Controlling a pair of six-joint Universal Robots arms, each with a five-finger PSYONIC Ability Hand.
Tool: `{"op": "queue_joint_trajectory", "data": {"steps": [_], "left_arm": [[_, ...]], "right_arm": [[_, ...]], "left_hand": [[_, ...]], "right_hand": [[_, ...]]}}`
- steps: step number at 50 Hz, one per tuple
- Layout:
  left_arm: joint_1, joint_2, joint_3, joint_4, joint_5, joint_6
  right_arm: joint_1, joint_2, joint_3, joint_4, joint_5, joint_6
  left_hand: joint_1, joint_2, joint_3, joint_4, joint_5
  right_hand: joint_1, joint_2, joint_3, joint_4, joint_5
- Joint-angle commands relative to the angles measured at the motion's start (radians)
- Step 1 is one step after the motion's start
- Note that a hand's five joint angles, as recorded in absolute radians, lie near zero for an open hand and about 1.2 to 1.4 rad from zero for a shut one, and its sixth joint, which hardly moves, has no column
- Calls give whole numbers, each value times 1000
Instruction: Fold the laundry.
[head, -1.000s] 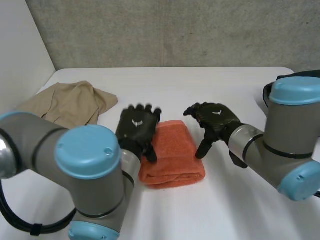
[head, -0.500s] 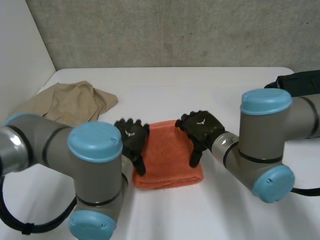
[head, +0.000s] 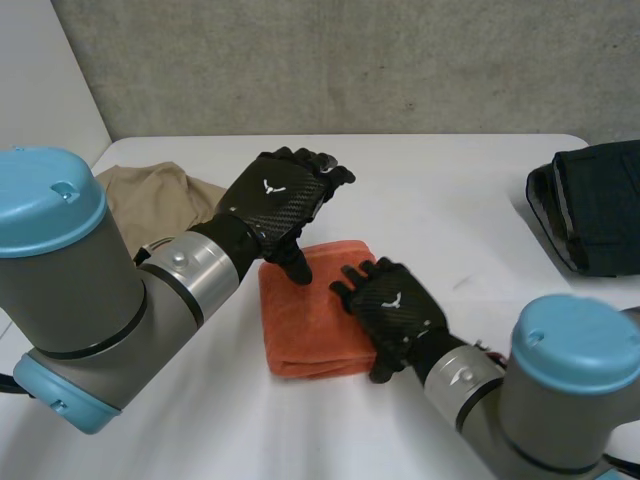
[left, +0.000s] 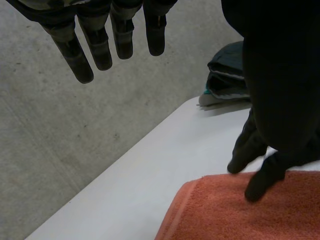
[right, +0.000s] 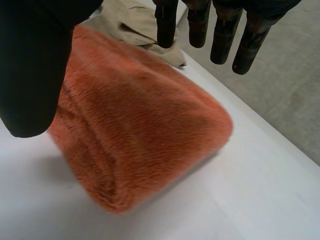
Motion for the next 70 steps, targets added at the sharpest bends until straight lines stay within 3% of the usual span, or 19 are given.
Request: {"op": "queue_joint_trajectory", "data": {"steps": [1, 4, 13, 26, 29, 36, 60, 70], "left_arm": [[-7, 0, -2, 0, -8, 0], [-9, 2, -2, 1, -8, -1], [-7, 2, -2, 3, -7, -1], [-9, 5, -5, 3, -7, -1], [-7, 6, -8, 5, -7, -1], [-5, 14, -8, 5, -7, -1], [7, 57, -8, 8, -7, -26], [10, 57, -8, 8, -7, -40]], "right_arm": [[41, 131, -42, -94, 15, -58], [43, 183, -79, -112, 16, -106], [41, 235, -147, -155, 12, -134], [41, 264, -197, -155, 6, -126], [40, 278, -216, -155, 4, -124], [40, 321, -283, -147, 3, -123], [-104, 269, -346, -153, -53, -123], [-294, 194, -619, -152, -99, -85]], "left_hand": [[-28, -13, -16, -8, -5], [-28, -13, -16, -8, -5], [-28, -13, -16, -8, -5], [-28, -13, -16, -8, -5], [-28, -13, -16, -8, -5], [-28, -13, -16, -8, -5], [-28, -13, -16, -8, -5], [-25, -11, -13, -5, -2]], "right_hand": [[-21, -45, -42, -62, -68], [-3, -26, -24, -44, -49], [373, 350, 353, 332, 327], [400, 377, 379, 359, 354], [520, 496, 499, 479, 474], [1200, 1176, 1179, 1159, 1153], [1200, 1177, 1180, 1160, 1154], [1200, 1177, 1180, 1160, 1154]]}}
